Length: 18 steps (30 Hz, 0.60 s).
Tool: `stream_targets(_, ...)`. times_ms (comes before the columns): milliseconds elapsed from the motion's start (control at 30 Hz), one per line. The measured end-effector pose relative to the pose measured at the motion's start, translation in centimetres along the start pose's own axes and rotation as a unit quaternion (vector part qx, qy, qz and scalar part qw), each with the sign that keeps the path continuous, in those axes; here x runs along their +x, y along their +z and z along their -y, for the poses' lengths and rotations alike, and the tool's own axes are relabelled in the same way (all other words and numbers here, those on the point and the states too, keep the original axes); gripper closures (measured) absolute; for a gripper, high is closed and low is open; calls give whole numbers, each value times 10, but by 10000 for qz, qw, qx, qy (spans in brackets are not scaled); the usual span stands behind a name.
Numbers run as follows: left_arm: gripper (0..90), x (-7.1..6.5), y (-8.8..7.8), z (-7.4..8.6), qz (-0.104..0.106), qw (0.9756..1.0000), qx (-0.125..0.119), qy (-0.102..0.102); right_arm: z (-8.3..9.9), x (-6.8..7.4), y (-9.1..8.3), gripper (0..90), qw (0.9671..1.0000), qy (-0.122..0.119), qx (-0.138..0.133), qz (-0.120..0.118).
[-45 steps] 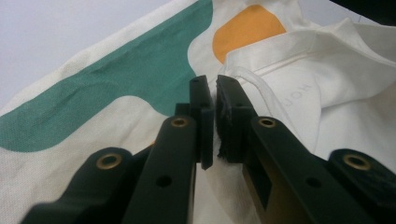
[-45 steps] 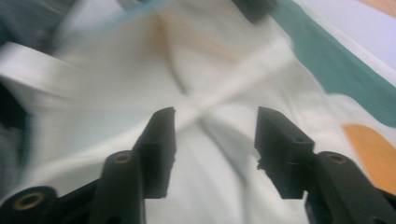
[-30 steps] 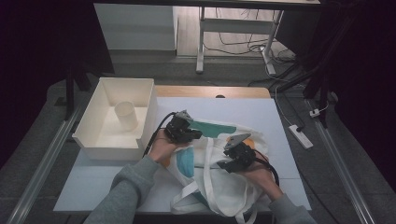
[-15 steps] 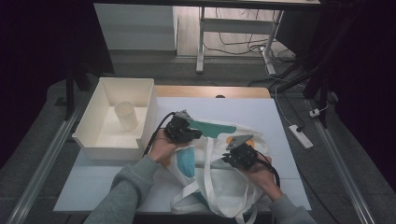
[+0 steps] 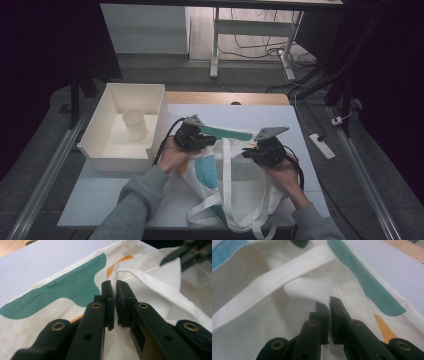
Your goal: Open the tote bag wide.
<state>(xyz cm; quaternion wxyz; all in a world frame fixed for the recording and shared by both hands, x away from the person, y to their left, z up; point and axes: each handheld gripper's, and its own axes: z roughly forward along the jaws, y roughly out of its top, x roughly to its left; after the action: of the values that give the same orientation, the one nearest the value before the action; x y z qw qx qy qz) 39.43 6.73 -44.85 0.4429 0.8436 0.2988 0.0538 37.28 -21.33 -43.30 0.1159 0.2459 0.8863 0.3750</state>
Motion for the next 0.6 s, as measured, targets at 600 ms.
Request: stream_targets(600,830,1,16,3,-220,9995,222,27,-6,-52,44,857,9981,571,-25,222)
